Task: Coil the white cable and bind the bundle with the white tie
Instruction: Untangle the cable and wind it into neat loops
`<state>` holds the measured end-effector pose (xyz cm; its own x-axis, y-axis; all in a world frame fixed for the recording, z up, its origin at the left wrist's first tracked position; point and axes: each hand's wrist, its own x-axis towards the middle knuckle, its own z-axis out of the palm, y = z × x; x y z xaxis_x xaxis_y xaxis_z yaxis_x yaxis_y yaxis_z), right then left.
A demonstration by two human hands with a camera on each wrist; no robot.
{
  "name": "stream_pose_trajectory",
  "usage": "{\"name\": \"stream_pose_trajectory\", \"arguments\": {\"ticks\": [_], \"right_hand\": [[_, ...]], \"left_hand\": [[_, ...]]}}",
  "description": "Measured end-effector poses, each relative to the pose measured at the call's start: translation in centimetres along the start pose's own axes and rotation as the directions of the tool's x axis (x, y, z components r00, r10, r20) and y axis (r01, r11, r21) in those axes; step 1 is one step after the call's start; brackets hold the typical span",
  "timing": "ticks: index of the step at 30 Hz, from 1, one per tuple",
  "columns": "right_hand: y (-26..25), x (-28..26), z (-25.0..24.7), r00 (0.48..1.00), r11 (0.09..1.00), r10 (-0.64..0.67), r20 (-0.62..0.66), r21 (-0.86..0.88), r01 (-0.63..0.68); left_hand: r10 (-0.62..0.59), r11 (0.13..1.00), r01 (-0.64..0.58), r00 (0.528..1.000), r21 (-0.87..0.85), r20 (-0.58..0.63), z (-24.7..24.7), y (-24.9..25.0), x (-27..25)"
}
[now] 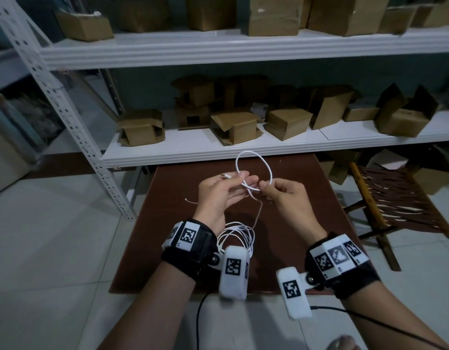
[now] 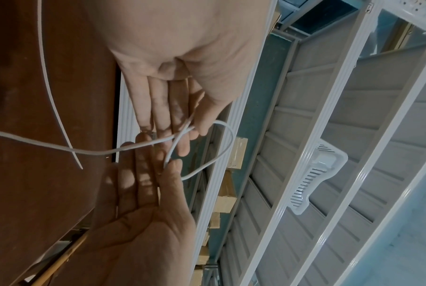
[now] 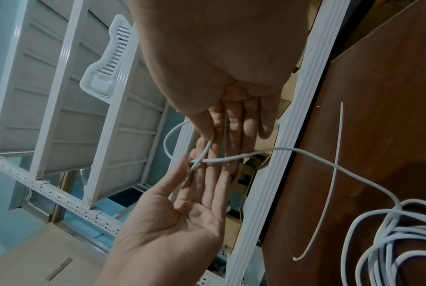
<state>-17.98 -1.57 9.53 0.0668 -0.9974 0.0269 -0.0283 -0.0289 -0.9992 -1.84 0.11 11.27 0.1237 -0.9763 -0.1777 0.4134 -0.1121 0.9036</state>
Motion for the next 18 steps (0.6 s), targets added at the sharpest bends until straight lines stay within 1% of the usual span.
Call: {"name": "stream_pose_trajectory", "arguments": {"ticks": [2,5,7,12,15,18], "right_hand": [[0.0,0.0,-0.1,1.000,1.000,0.001,0.016,-0.005,-0.001],[-0.1,-0.1,-0.1,0.998,0.996,0.053,0.035,0.063,-0.055],[-0.5,-0.5,0.0,0.994,0.991,0.079,0.073,0.106,-0.086],[-0.9,-1.4,0.4,0.982,0.950,0.116,0.152,0.271,-0.154],[-1.1,-1.6,0.6,0.974,0.914,0.125,0.190,0.360,-0.188],[-1.3,-1.6,0.7,0.968,0.906,0.111,0.225,0.378,-0.191]], "left_hand": [[-0.005,0.999,0.005,1.000,-0.054,-0.004,0.0,0.3,-0.1],[-0.010,0.988,0.007,1.000,-0.154,-0.021,0.0,0.7,-0.1],[-0.010,0.977,0.004,1.000,-0.214,-0.027,0.0,1.0,0.0],[-0.012,0.940,0.025,0.999,-0.339,0.041,-0.2,1.1,0.0],[-0.014,0.925,0.035,0.998,-0.379,0.057,-0.3,1.1,0.1],[-0.017,0.909,0.042,0.998,-0.416,0.064,-0.3,1.3,0.2]]}}
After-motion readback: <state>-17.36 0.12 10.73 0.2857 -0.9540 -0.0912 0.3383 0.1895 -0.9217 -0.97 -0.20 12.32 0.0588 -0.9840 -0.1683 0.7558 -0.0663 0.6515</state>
